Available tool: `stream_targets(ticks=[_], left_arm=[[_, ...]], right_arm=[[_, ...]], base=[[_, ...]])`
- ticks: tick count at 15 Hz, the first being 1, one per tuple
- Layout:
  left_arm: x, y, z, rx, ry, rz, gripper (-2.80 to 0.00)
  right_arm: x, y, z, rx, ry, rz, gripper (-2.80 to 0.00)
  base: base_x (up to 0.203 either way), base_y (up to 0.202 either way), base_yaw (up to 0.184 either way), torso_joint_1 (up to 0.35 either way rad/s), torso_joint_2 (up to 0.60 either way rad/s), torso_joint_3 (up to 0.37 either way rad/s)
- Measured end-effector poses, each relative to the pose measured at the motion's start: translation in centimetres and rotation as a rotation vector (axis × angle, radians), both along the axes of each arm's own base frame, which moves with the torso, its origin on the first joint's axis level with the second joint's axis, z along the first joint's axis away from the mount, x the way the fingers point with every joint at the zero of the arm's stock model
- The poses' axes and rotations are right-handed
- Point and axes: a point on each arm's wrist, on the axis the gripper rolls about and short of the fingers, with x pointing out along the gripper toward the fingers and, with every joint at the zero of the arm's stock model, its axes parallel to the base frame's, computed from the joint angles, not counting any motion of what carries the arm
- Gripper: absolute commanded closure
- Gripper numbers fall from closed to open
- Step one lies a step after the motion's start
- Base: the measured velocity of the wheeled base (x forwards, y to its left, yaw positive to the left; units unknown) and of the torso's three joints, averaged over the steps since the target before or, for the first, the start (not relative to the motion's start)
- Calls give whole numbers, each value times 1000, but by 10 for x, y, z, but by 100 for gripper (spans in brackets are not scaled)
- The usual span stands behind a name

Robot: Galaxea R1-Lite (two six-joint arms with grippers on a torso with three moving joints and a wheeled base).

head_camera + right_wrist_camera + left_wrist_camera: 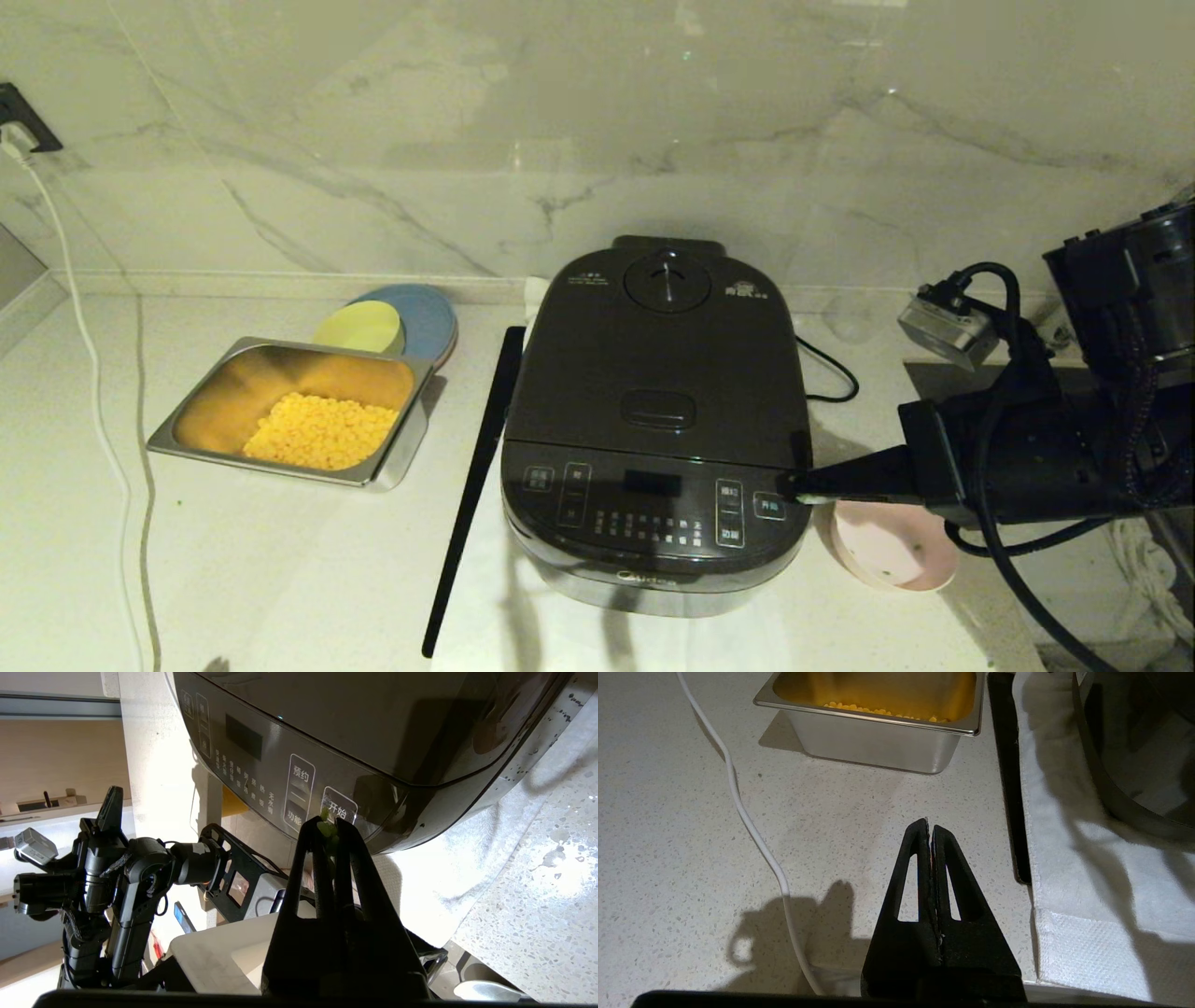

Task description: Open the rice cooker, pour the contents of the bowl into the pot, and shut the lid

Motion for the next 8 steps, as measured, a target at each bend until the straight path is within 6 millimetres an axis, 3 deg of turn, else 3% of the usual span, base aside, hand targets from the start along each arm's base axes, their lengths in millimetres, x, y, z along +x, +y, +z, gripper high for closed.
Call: stream_targets(ticks=[8], left_arm=[[0,0,0,0,0,0,0]], right_arm=[[6,3,-10,-20,32,0,0]], base=[[0,0,0,0,0,0]])
